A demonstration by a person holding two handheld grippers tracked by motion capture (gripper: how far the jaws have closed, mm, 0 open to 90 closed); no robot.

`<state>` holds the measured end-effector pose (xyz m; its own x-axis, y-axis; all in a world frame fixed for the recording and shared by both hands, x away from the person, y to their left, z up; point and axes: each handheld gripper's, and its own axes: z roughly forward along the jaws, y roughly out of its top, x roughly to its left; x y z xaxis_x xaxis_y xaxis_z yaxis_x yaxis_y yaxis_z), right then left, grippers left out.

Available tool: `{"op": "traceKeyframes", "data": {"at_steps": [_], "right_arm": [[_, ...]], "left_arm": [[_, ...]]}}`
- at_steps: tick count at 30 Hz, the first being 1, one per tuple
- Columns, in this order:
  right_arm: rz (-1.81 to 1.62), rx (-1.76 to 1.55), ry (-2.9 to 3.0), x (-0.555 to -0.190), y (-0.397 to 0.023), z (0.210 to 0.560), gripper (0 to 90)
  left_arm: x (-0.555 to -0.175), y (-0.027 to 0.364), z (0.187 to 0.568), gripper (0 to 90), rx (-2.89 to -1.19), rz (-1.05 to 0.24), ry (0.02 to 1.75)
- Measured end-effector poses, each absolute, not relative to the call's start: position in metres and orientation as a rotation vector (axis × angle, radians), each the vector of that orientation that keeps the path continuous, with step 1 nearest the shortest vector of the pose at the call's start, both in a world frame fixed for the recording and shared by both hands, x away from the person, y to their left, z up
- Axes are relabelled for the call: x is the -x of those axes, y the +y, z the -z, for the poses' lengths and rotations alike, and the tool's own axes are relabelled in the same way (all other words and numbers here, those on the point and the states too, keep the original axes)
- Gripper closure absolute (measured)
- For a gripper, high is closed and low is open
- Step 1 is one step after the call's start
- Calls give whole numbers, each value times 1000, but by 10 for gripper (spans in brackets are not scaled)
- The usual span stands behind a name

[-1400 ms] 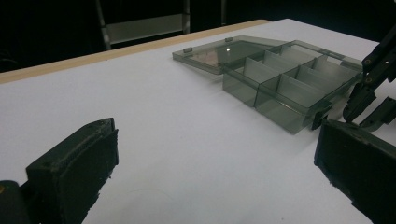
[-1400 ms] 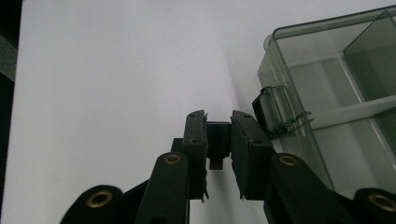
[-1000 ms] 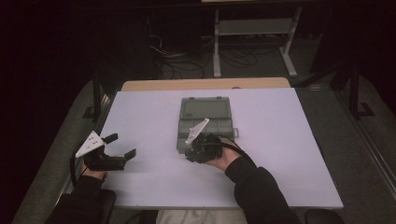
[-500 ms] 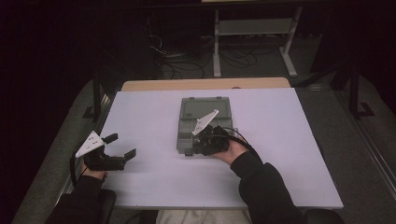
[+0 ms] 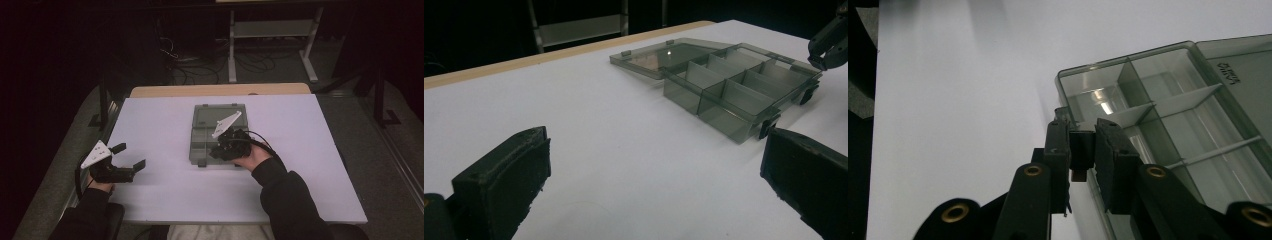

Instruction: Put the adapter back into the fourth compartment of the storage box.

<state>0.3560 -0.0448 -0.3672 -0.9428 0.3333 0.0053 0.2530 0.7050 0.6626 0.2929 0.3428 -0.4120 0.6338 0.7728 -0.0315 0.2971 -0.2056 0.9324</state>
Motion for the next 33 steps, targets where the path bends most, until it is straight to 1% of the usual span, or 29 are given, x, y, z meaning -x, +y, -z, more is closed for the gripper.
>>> {"op": "traceKeyframes", "data": {"at_steps": [10, 33], "right_arm": [[-1054, -528, 2763, -367, -57, 358, 756], [-1001, -612, 2722, -385, -77, 354, 756]], "left_arm": [[-293, 343, 412, 0, -1779, -552, 868], [-293, 343, 412, 0, -1780, -553, 869]]}}
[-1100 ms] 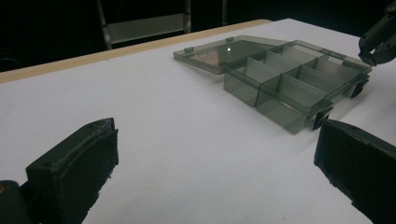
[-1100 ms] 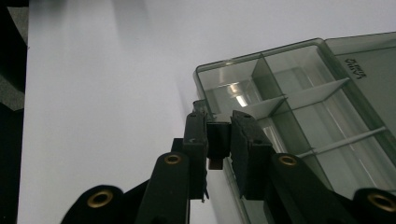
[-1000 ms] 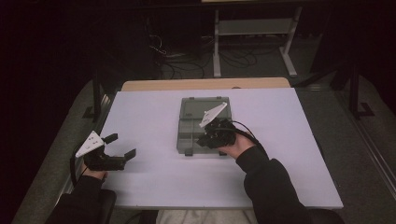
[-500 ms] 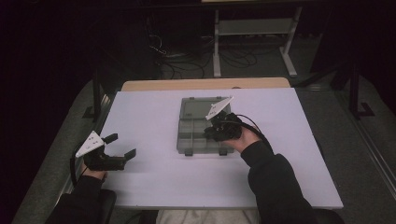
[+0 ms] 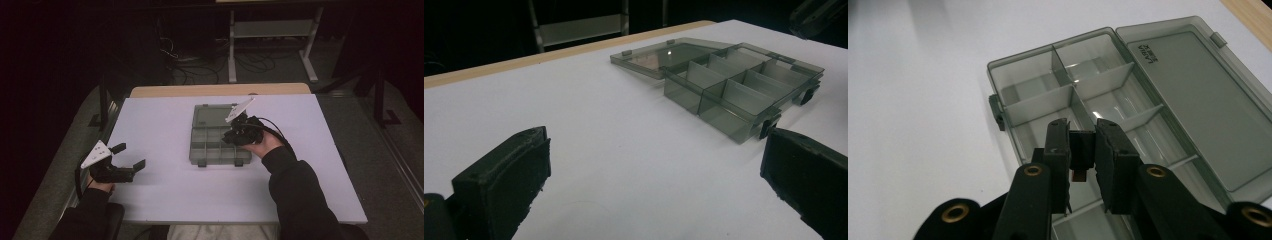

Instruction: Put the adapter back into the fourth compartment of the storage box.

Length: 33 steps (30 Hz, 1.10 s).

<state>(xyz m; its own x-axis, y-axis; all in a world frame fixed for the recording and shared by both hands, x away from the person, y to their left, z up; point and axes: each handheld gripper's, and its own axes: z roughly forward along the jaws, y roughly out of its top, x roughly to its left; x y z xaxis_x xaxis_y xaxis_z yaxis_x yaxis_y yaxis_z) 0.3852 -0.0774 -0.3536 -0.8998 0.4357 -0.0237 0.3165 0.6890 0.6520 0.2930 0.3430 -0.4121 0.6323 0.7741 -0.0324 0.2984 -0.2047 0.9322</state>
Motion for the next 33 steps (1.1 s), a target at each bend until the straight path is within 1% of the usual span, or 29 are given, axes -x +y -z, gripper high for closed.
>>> {"op": "traceKeyframes", "data": {"at_steps": [17, 33], "right_arm": [[-976, -697, 2687, -406, -92, 347, 756], [-931, -816, 2671, -428, -109, 360, 756]], "left_arm": [[-293, 343, 412, 0, -1776, -552, 871], [-293, 343, 412, 0, -1776, -552, 870]]}}
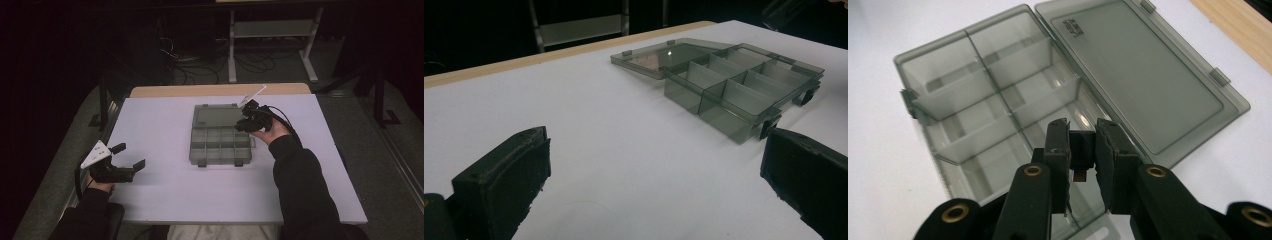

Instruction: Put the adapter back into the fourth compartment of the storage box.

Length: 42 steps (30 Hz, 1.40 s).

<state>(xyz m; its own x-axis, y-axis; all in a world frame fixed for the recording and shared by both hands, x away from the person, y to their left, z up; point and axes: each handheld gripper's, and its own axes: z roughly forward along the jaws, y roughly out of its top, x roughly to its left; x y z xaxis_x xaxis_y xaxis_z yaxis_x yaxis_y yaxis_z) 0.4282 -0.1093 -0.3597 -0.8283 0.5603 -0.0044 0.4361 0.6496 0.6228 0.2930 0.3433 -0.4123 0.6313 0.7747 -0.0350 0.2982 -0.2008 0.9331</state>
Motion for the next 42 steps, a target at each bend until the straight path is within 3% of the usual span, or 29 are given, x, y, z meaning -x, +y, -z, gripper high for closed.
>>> {"op": "traceKeyframes", "data": {"at_steps": [42], "right_arm": [[-724, -910, 2770, -453, -102, 401, 756]], "left_arm": [[-293, 343, 412, 0, -1776, -553, 868]]}}
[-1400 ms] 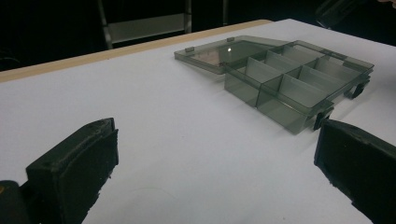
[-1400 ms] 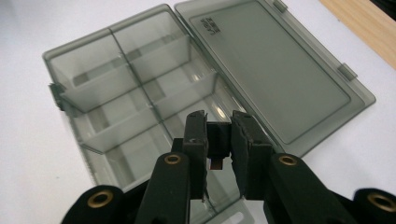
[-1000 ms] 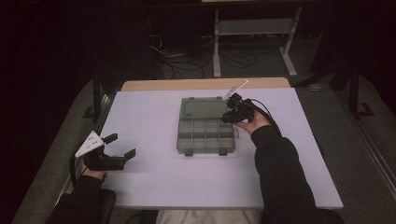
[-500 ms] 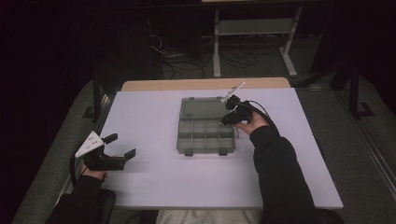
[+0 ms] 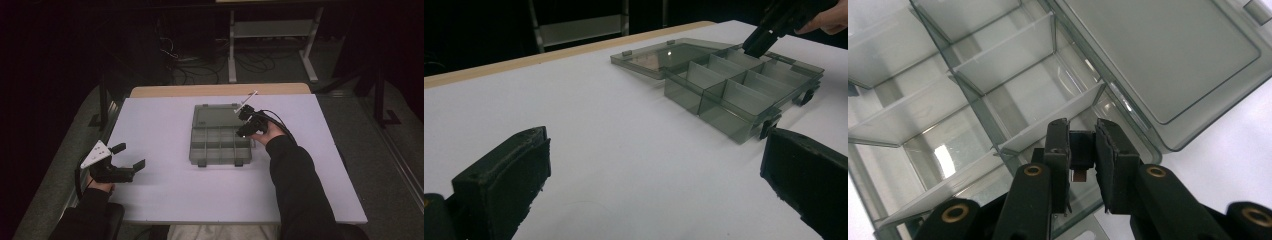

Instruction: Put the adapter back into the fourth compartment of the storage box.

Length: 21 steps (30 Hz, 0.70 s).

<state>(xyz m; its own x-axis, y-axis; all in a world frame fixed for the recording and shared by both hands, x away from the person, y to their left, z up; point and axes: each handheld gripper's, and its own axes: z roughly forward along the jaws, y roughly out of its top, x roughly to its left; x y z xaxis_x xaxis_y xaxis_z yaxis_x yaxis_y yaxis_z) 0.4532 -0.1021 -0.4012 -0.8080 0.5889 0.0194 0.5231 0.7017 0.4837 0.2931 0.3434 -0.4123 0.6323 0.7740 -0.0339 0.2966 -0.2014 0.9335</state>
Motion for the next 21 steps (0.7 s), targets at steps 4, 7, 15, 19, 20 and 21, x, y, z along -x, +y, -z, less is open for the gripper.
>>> {"op": "traceKeyframes", "data": {"at_steps": [4, 7, 15, 19, 20, 21], "right_arm": [[-714, -923, 2776, -456, -101, 404, 755], [-709, -915, 2789, -456, -99, 407, 752], [-708, -928, 2771, -454, -97, 404, 727], [-714, -933, 2762, -453, -98, 402, 706], [-718, -939, 2757, -452, -98, 401, 689], [-734, -940, 2744, -451, -99, 398, 645]], "left_arm": [[-293, 343, 412, 0, -1777, -551, 867], [-293, 343, 412, 0, -1777, -550, 868], [-293, 343, 412, 0, -1779, -552, 867], [-293, 343, 412, 0, -1778, -551, 866], [-293, 343, 412, 0, -1778, -550, 867], [-293, 343, 412, 0, -1779, -550, 866]]}}
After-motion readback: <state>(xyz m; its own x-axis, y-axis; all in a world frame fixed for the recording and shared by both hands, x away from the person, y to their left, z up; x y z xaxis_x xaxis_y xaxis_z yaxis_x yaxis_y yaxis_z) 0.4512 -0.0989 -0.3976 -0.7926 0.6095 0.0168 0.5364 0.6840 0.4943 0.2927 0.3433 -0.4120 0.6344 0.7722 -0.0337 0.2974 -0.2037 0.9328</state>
